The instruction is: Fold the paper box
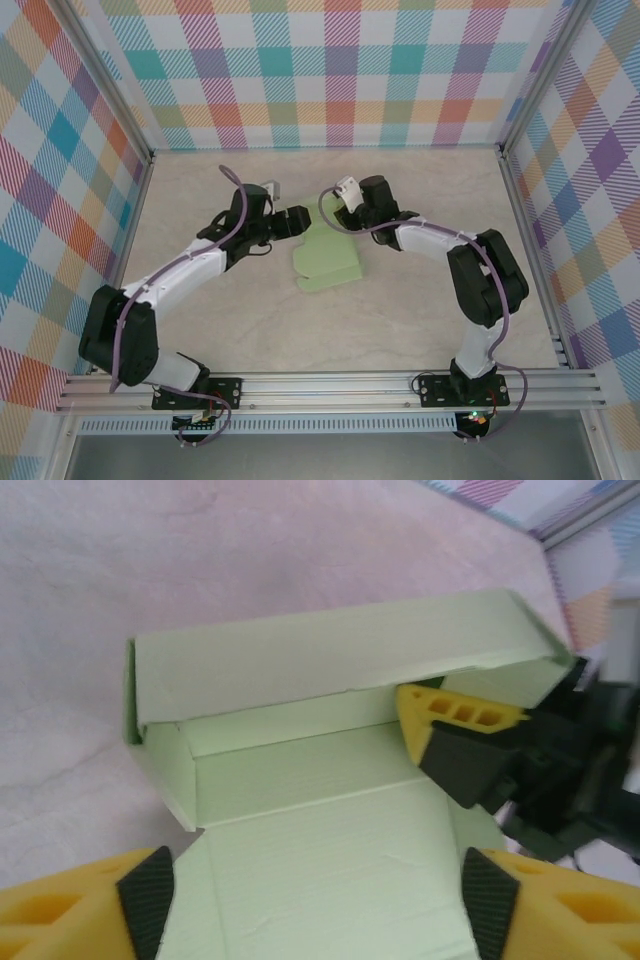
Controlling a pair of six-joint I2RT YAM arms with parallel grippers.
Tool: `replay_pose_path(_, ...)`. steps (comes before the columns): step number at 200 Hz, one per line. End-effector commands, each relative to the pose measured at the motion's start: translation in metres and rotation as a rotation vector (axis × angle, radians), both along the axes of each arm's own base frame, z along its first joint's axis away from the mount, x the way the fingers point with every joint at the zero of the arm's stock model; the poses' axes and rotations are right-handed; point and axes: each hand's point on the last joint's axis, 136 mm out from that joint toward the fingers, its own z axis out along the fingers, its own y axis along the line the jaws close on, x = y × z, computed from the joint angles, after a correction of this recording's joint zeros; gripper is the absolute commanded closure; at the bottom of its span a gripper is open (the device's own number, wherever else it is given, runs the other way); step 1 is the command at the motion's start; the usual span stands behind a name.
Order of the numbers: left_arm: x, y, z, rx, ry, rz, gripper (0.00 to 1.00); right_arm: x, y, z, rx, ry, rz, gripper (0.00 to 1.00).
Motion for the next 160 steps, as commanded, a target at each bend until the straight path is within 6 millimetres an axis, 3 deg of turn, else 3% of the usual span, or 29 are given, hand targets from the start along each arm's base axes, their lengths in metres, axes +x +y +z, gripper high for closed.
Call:
replay_pose_path(1, -0.005, 0.029, 0.019, 0.041, -0.081, -0.022, 0.00, -0.019, 0.017, -0.005, 0.027, 0.030, 0.237, 0.71)
replay_pose_path(27, 0.002, 0.050, 0.033, 0.105, -0.170, -0.046, 0.00, -0.052, 0.031, -0.008, 0.028, 0.070, 0.486, 0.67)
replay_pose_path(49, -0.008, 0.016, 0.025, 0.105, -0.223, -0.332, 0.00, -0.066, 0.037, -0.011, 0.013, 0.091, 0.609, 0.67)
replay_pose_path(61, -0.010, 0.007, 0.013, 0.100, -0.200, -0.404, 0.00, -0.072, 0.039, -0.011, 0.010, 0.077, 0.665, 0.65)
replay_pose_path(95, -0.037, -0.026, -0.012, 0.041, -0.178, -0.657, 0.01, -0.071, 0.043, -0.016, -0.003, 0.065, 0.716, 0.64)
replay_pose_path(114, -0.047, -0.033, -0.025, 0.047, -0.173, -0.715, 0.02, -0.071, 0.044, -0.022, -0.014, 0.089, 0.741, 0.63)
replay_pose_path(160, -0.039, -0.041, -0.057, 0.054, -0.074, -0.703, 0.24, -0.064, 0.048, -0.028, -0.008, 0.089, 0.736, 0.58)
